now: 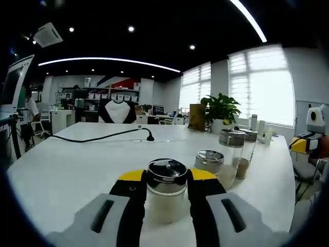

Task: Rotate the seasoning bottle until the label or dispensing opening points toward the visible target arrow and the bottle remains upright within the marked orientation range

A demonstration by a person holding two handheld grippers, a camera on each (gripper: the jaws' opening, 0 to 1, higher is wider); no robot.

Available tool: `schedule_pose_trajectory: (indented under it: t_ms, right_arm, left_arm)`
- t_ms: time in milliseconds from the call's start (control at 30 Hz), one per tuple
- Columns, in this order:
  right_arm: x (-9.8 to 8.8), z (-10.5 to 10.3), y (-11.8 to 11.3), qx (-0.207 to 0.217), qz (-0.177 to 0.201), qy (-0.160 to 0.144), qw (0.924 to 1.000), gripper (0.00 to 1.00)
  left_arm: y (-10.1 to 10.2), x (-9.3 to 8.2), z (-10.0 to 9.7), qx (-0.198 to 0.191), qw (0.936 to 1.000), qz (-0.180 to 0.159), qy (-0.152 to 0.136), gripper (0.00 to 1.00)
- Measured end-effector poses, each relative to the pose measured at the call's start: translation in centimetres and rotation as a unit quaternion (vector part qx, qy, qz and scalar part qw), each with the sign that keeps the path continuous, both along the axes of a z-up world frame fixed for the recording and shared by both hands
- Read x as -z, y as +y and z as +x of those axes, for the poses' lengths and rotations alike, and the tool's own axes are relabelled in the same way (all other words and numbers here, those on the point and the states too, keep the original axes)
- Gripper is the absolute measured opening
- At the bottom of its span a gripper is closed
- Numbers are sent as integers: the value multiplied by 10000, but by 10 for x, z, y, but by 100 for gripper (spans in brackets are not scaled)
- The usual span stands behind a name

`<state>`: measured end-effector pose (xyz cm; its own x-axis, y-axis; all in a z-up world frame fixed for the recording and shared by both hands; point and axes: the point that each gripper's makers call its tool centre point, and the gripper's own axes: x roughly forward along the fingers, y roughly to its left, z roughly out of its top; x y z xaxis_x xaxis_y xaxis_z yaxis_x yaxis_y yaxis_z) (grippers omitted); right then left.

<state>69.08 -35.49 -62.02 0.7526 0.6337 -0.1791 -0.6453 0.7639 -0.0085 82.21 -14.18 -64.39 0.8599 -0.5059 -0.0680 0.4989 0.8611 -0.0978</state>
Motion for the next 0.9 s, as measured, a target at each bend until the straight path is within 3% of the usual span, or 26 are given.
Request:
schedule_pose_trajectory:
  t_ms: [133, 300, 500, 600, 700, 900]
  right_arm:
    - [0, 1, -3, 59, 28, 3, 10000, 0]
    - [0, 1, -5, 93, 62, 0, 9999, 0]
    - [1, 1, -5, 88, 75, 35, 9999, 0]
    - [1, 1, -3, 41, 72, 30, 10000, 0]
    - [-1, 1, -3, 43, 101, 23, 9999, 0]
    - [-1, 1, -3, 55, 124, 20, 9999, 0]
  left_arm:
    - [1, 0, 1, -10, 10000, 9, 0, 33]
    - [0, 0, -1, 258, 9992, 281, 91, 33]
    - [3, -13, -2, 528, 9977, 377, -184, 36]
    - [-6, -20, -8, 1060, 9931, 436, -267, 35]
    - [-8, -19, -7, 1303, 9895, 593, -197, 36]
    - [-6, -17, -3, 1481, 9850, 871, -159, 35]
